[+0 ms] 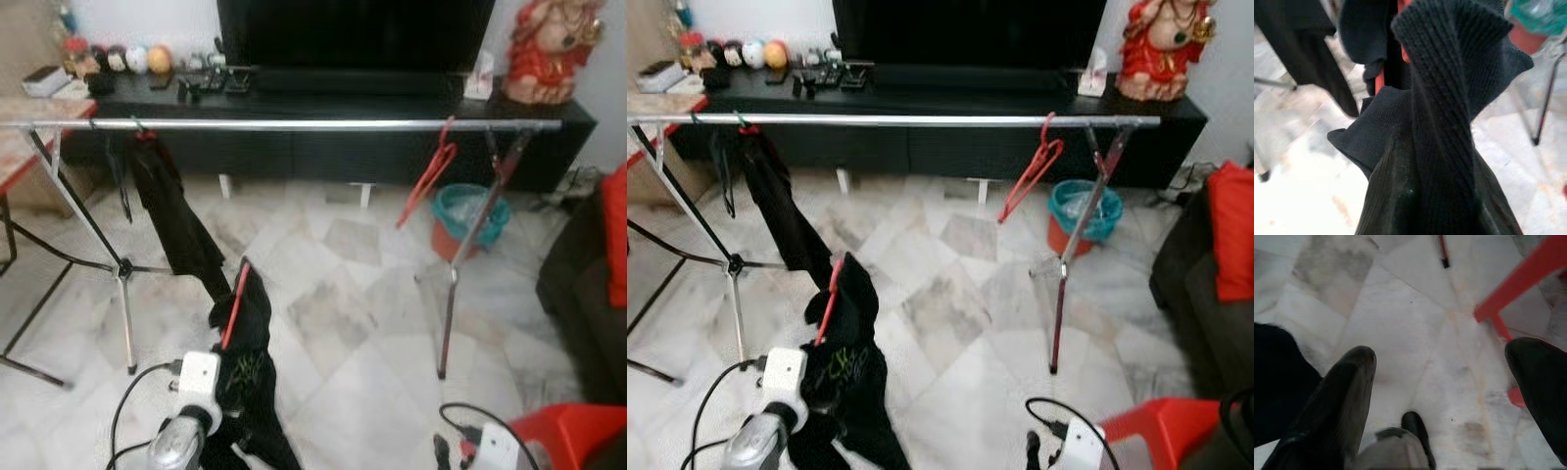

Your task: Hang hanger

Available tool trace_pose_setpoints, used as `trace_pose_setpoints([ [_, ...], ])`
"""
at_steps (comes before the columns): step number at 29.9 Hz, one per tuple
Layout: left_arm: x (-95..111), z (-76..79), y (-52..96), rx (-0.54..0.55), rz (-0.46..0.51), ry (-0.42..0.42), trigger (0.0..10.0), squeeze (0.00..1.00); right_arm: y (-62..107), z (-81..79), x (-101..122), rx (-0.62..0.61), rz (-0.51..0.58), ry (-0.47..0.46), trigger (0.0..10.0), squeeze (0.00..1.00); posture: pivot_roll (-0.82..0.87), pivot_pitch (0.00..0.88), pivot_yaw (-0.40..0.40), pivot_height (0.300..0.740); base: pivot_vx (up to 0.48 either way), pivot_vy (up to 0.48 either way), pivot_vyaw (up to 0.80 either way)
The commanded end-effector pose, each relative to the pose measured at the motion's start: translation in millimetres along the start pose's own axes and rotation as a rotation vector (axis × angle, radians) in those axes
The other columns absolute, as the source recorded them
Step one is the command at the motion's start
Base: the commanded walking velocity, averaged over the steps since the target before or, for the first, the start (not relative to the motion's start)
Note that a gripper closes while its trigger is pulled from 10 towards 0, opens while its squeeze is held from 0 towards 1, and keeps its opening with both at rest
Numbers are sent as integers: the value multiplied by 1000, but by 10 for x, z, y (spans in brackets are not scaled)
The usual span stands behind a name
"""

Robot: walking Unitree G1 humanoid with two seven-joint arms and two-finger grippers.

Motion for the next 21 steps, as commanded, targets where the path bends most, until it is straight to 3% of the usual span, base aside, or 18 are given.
trace_pose_setpoints([
  [1, 172, -103, -49, 21, 63, -19, 10000, 0, 0, -36, -31, 7, -12, -4, 10000, 0, -16, 13, 5, 740, 0, 0, 0],
  [5, 248, -97, -83, 19, 84, -35, 10000, 0, 3, -33, -48, 7, -18, -4, 10000, 0, -15, 14, 5, 740, 0, 0, 0],
  [10, 484, -82, -146, 15, 167, -69, 10000, 0, 5, -36, -55, 7, -20, -7, 10000, 0, -12, 16, 1, 740, 0, 0, 0],
  [16, 800, 51, -204, -66, 272, -145, 10000, 0, 5, -45, -63, 12, -25, -8, 10000, 0, -5, 16, 0, 740, 0, 0, 0],
  [21, 812, 172, -222, -130, 264, -166, 10000, 0, 8, -37, -82, 14, -35, -1, 10000, 0, -5, 16, -4, 740, 0, 0, 0],
])
Point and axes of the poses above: a point about 5 cm out from each wrist's last joint towards the gripper, its own y axis pointing back from the gripper into the wrist, its own x axis along the axis of the wrist's last joint, z = x × y, the point moved 6 cm from there along -y, pointing out of the wrist towards the gripper, and after that the axes turned 10 degrees about -y, right-handed, at the moved point
